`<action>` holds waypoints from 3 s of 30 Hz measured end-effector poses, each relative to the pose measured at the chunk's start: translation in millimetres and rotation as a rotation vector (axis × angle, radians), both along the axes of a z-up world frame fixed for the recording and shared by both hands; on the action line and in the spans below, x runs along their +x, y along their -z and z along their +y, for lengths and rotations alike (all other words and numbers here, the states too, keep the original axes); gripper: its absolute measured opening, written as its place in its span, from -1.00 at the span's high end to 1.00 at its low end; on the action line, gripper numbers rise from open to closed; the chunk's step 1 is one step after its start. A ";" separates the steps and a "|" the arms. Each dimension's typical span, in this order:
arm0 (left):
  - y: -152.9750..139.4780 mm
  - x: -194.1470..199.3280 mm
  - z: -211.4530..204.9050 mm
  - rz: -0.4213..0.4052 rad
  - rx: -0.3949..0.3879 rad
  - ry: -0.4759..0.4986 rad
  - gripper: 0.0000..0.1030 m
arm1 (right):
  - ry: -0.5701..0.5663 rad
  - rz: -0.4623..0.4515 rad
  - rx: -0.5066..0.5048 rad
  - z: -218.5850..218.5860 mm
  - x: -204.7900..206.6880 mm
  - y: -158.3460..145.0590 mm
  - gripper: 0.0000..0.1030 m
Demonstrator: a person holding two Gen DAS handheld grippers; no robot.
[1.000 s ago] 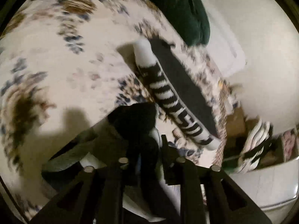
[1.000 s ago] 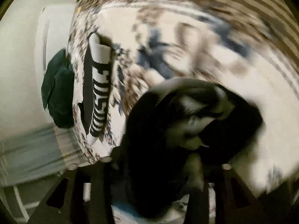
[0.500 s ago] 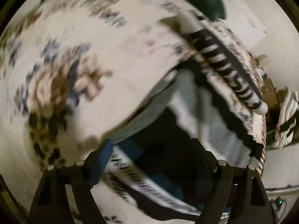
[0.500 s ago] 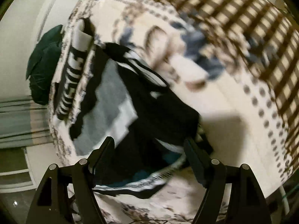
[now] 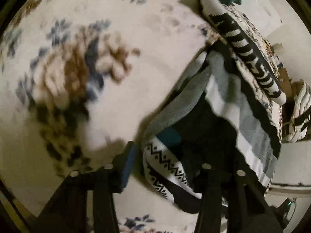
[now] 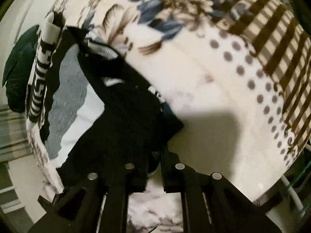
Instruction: Fold small clothes
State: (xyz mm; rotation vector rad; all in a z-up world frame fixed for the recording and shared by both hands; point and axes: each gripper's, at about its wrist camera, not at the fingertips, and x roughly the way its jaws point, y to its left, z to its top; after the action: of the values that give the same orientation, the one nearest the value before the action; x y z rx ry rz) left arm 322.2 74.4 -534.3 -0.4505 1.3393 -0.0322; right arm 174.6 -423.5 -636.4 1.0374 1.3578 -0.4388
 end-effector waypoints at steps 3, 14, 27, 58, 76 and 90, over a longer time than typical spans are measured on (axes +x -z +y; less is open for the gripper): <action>-38.8 38.2 -7.9 -0.128 -0.026 0.060 -0.52 | -0.050 -0.112 -0.115 -5.0 25.7 -44.7 -0.31; 36.9 215.2 -94.6 -0.103 -0.033 0.317 -0.48 | -0.170 -0.204 -0.177 -28.8 195.4 -16.0 -0.41; 30.9 208.9 -82.2 -0.141 -0.009 0.342 0.61 | -0.074 -0.161 -0.139 -53.6 203.4 4.7 0.73; 32.6 27.9 -40.1 -0.005 0.016 0.180 0.51 | 0.043 -0.110 -0.159 3.0 5.6 -7.9 0.86; -10.9 24.9 -88.8 -0.069 0.145 0.216 -0.63 | 0.419 -0.547 0.067 15.3 -37.4 63.5 -0.81; 23.0 31.9 -139.2 -0.101 0.255 0.333 -0.85 | 0.424 -0.681 0.110 34.3 -0.7 73.9 0.18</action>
State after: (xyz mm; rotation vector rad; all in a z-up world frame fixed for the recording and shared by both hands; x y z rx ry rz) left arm 354.1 -64.7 -557.4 -0.0077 1.2859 -0.1557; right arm 173.8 -389.2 -710.3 1.4106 0.5583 -0.2776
